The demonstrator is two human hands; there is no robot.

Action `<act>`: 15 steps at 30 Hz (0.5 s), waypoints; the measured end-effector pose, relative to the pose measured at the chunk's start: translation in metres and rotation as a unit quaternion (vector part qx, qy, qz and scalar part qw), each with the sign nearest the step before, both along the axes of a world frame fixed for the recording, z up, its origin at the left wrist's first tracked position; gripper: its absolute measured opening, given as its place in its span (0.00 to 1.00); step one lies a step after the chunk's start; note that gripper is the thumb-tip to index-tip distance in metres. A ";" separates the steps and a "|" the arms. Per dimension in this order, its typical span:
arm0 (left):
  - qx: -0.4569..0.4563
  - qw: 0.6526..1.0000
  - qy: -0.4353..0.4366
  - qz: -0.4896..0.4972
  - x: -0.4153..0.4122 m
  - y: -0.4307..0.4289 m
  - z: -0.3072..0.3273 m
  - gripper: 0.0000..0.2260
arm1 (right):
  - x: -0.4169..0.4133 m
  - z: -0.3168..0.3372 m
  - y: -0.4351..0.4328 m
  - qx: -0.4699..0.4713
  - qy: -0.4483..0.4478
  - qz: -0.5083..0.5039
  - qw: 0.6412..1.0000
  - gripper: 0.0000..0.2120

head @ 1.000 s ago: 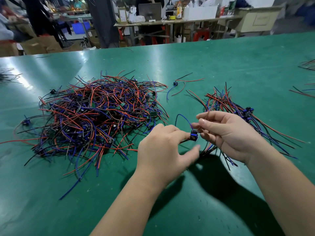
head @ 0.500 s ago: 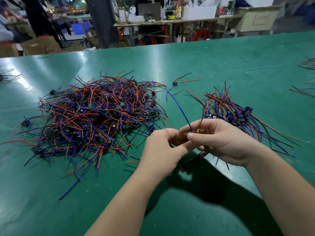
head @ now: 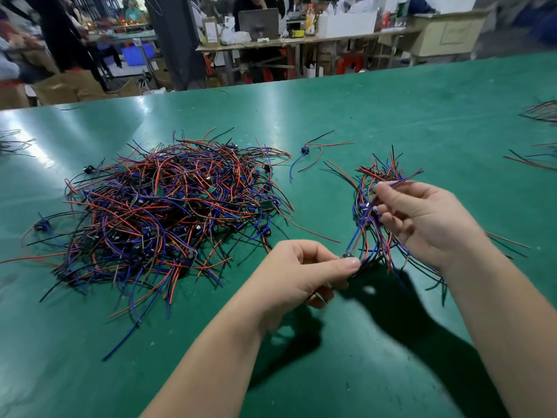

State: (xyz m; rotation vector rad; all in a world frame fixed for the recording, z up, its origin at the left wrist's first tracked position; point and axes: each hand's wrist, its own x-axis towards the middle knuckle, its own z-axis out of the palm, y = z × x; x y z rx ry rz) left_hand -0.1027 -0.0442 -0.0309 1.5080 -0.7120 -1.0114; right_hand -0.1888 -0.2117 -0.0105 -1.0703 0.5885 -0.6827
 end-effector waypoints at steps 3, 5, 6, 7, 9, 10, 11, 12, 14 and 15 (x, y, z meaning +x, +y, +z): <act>0.012 0.999 0.033 -0.032 -0.005 0.000 0.000 0.10 | -0.002 -0.001 -0.009 -0.006 -0.015 -0.049 0.999 0.03; 0.018 0.999 0.041 -0.031 -0.005 -0.001 0.000 0.10 | -0.001 -0.004 -0.010 -0.023 -0.017 -0.050 0.998 0.03; 0.021 0.999 0.041 -0.030 -0.004 -0.001 0.000 0.09 | 0.000 -0.005 -0.010 -0.027 -0.022 -0.048 0.998 0.03; 0.022 0.999 0.039 -0.029 -0.003 -0.001 0.000 0.09 | 0.001 -0.005 -0.009 -0.029 -0.027 -0.046 0.998 0.04; 0.022 0.999 0.036 -0.029 0.000 0.000 0.000 0.10 | 0.001 -0.005 -0.007 -0.023 -0.038 -0.039 0.998 0.04; 0.022 0.999 0.033 -0.030 0.000 0.001 0.000 0.10 | 0.001 -0.004 -0.007 -0.014 -0.041 -0.033 0.999 0.04; 0.022 0.999 0.028 -0.033 0.001 0.001 -0.001 0.11 | 0.000 -0.002 -0.007 -0.002 -0.043 -0.027 0.999 0.03; 0.024 0.999 0.022 -0.036 0.002 0.002 -0.002 0.11 | -0.001 0.000 -0.006 0.011 -0.043 -0.022 0.999 0.04; 0.034 0.998 -0.011 -0.051 0.002 0.004 -0.003 0.11 | -0.002 0.003 -0.005 0.027 -0.043 -0.016 0.999 0.05; 0.038 0.997 -0.035 -0.065 0.002 0.005 -0.003 0.12 | -0.003 0.005 -0.004 0.030 -0.040 -0.013 0.999 0.05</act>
